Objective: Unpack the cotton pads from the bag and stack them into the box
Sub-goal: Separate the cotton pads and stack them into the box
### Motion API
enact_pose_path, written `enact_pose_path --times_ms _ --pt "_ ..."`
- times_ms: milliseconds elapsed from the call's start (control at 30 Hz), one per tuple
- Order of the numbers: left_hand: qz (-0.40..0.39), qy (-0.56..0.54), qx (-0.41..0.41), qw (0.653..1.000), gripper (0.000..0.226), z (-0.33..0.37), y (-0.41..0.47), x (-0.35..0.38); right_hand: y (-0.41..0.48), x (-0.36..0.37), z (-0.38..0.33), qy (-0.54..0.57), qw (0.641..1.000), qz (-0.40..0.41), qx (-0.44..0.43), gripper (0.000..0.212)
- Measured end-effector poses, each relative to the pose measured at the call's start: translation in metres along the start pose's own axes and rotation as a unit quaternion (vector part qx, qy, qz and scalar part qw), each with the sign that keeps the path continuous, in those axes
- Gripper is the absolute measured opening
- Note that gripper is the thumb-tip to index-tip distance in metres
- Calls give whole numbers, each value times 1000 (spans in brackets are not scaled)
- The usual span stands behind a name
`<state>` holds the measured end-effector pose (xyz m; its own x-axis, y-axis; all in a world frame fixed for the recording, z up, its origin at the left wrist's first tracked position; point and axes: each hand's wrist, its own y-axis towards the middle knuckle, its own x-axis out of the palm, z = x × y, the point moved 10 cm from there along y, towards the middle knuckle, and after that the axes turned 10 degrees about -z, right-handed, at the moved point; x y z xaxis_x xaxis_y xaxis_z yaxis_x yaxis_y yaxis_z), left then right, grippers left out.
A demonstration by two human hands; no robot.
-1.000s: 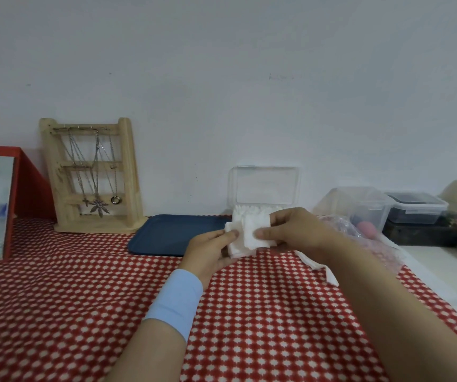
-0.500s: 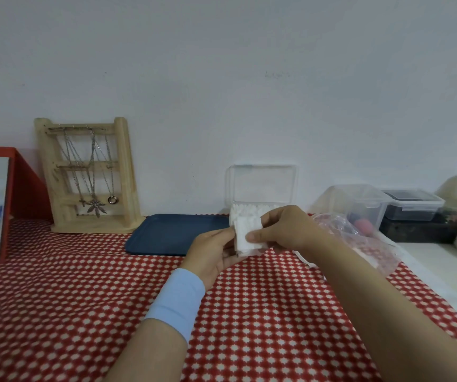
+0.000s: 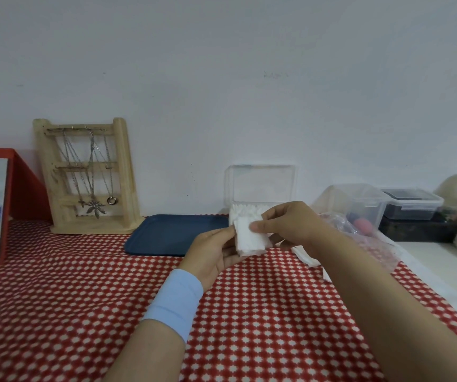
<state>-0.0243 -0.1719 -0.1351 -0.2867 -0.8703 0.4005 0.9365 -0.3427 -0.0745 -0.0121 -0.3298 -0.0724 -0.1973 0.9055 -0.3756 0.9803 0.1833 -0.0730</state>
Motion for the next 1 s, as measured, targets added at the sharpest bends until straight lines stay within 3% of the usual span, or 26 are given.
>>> enact_pose_path --times_ms 200,267,433,500,667,833,1000 --pt "-9 -49 -14 999 42 -2 2 2 1 2 2 2 1000 14 -4 24" --pt "-24 -1 -13 1000 42 0 1 3 3 1 2 -17 1000 24 -11 27" --pt "-37 31 -25 999 33 -1 -1 0 3 13 5 17 998 -63 -7 40" --pt "-45 22 -28 998 32 1 -2 1 2 15 6 58 993 -100 -5 35" --pt "-49 22 -28 998 33 -1 -1 5 0 11 6 81 990 -114 -9 21" --pt "-55 35 -26 998 33 -3 0 7 1 22 10 80 986 -143 3 28" --pt "-35 131 2 991 44 7 4 4 -3 18 5 45 988 -144 -11 25"
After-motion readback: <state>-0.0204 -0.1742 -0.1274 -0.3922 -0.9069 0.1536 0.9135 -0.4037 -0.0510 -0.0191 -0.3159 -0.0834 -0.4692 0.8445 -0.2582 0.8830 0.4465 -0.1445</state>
